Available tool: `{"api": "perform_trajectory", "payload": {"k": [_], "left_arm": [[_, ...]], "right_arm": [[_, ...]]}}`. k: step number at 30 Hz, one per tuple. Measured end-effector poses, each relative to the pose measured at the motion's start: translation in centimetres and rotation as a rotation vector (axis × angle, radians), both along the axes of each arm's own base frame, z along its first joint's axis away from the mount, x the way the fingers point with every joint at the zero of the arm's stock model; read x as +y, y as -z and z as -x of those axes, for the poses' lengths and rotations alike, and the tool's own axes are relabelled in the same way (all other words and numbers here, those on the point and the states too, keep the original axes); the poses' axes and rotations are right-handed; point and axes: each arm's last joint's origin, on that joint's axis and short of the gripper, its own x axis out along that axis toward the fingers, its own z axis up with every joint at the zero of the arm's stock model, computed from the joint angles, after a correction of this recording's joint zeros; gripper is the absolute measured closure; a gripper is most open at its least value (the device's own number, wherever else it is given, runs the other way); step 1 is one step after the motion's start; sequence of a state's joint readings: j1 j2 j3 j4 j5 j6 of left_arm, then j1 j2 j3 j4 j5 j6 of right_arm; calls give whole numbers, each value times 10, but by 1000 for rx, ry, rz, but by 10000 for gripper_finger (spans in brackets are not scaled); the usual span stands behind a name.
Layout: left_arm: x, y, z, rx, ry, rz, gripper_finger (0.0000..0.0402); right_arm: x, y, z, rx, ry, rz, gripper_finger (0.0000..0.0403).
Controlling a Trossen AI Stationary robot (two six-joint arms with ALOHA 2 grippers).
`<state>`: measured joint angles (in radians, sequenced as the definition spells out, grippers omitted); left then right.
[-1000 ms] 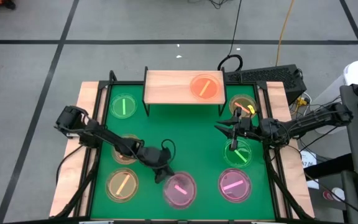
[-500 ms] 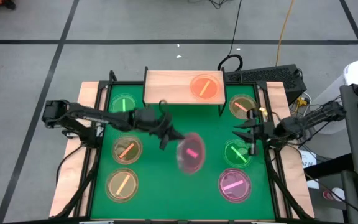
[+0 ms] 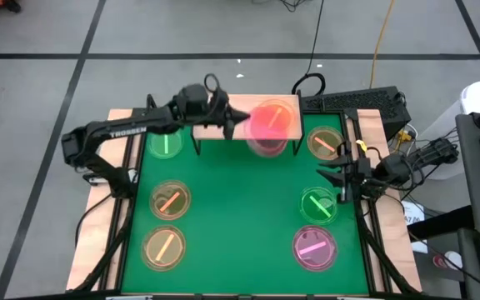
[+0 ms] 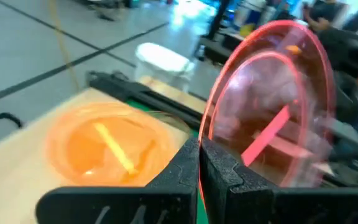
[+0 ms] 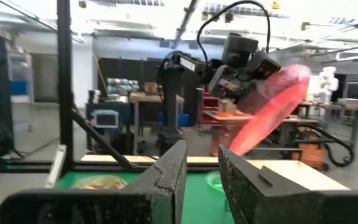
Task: Place and stack plates onto a shelf
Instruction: Stack the pink plate on top of the orange plate on the shelf
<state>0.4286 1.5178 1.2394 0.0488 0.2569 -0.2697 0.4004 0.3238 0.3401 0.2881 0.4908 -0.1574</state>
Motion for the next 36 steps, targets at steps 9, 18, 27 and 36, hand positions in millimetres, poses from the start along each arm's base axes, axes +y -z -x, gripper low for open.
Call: {"api": "perform_trajectory", "payload": {"k": [9,18,27,36], "left_arm": [[61,9,-45,124,-25,54,396],[79,39,-62,228,-37,91,396],[84,40,-64,207,-56,33,396],[96,41,-56,214,-93,49,396]], "right_arm": [[0,2,-1,21,35,15,324],[-1,2,-1,26,47,70,324],[0,2,-2,30,45,66,324],[0,2,-2,30,45,65,324]]}}
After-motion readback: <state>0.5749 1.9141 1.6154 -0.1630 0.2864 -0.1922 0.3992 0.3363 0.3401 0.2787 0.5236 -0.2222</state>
